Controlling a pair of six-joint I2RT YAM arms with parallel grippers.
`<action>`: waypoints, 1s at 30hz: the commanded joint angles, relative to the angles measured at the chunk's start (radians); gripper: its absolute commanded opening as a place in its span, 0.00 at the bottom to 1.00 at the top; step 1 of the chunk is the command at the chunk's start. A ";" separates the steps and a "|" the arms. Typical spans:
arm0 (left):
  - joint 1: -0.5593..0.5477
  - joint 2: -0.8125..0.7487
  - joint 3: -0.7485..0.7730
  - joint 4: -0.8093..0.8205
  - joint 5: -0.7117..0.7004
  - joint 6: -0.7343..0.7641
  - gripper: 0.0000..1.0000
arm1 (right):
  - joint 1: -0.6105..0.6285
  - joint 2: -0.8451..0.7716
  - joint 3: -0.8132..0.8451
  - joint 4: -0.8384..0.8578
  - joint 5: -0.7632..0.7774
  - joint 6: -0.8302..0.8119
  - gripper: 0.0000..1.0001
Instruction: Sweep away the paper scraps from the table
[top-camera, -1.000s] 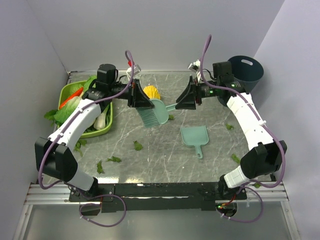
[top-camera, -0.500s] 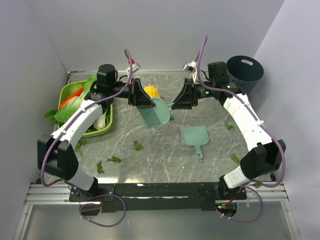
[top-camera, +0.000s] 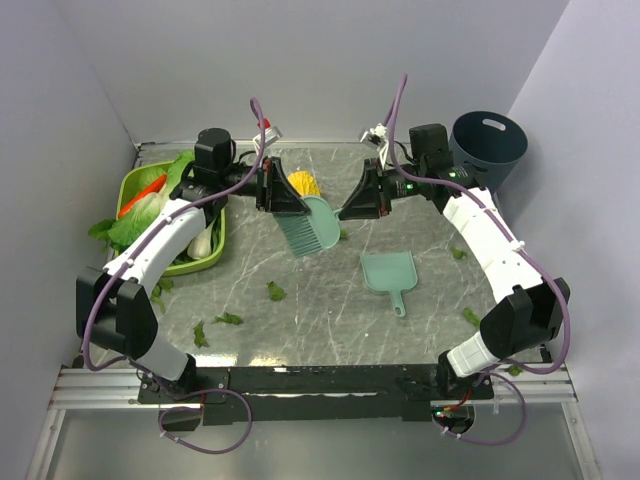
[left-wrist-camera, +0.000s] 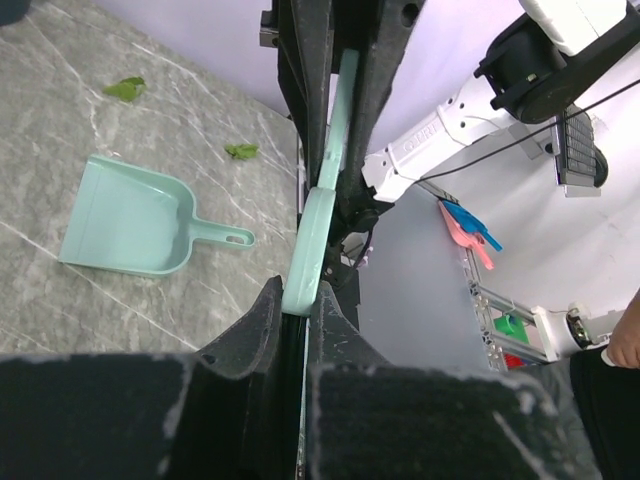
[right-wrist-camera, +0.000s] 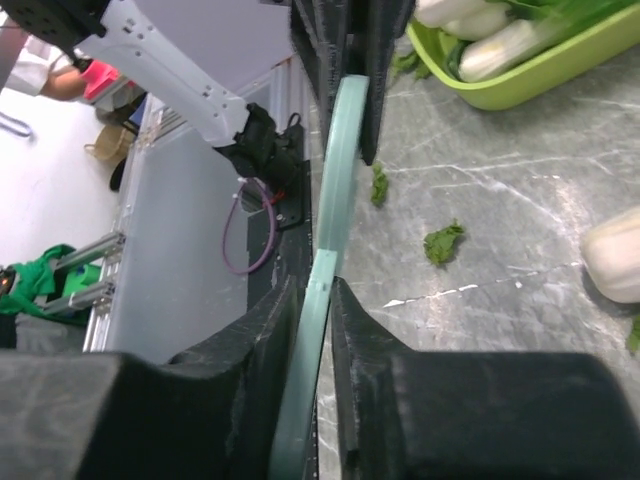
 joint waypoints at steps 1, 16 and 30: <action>0.003 0.012 0.010 0.027 0.018 -0.005 0.01 | 0.008 0.000 0.032 0.025 -0.034 -0.011 0.18; -0.026 -0.083 0.017 -0.195 -0.514 0.151 0.77 | -0.243 -0.213 0.060 -0.176 0.660 0.116 0.00; -0.357 0.170 0.024 -0.227 -0.930 0.041 0.75 | -0.305 -0.592 0.009 -0.242 1.155 0.076 0.00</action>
